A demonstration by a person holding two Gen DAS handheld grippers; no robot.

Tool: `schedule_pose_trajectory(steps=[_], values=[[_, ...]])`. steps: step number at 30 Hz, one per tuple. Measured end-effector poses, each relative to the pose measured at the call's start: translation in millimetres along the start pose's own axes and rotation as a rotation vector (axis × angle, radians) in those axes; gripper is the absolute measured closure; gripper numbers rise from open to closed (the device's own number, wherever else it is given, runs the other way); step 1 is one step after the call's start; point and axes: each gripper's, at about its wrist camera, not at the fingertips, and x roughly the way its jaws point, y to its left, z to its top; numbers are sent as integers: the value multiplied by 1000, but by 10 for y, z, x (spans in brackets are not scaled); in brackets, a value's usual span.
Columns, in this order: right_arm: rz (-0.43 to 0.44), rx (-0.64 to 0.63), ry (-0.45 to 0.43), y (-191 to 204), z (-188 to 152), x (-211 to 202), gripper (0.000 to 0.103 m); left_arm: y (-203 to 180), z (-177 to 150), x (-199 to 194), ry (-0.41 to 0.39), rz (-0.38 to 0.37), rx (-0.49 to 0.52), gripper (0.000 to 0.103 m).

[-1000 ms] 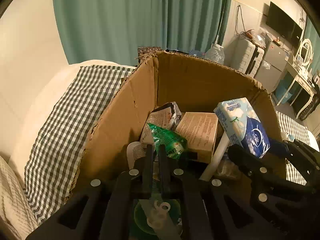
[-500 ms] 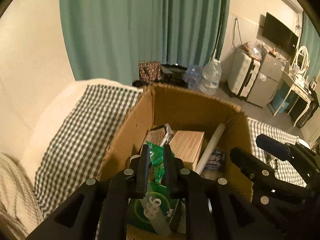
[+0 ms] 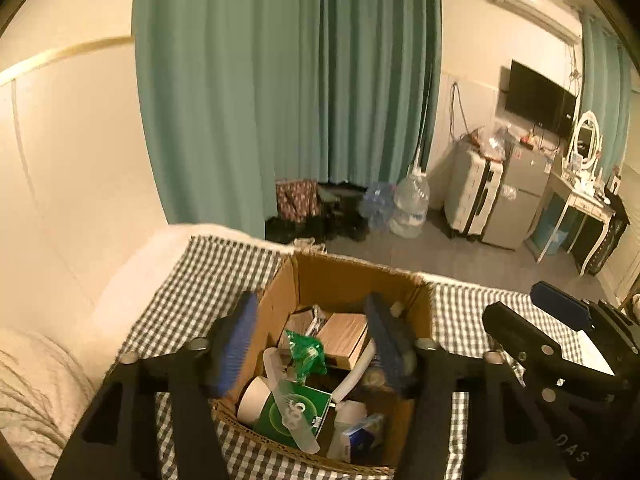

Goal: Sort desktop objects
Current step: 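Move both tools back over the white toy and bead bracelet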

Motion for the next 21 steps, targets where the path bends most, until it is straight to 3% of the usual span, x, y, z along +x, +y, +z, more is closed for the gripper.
schedule_pose_trajectory(steps=[2,3,13,21], values=[[-7,10,-25,-33,29,-176,40,-39,44,-146,-23,8,1,8],[-12,16,-40,-57,44,-267,38,-62,68,-221,-38,19,9,5],[-73,95,-187,-298,136,-1148,4,-388,143,-972,-160,4,78,0],[-134,83,-223,-470,34,-1626,0,-682,88,-1325,-213,-39,90,0]])
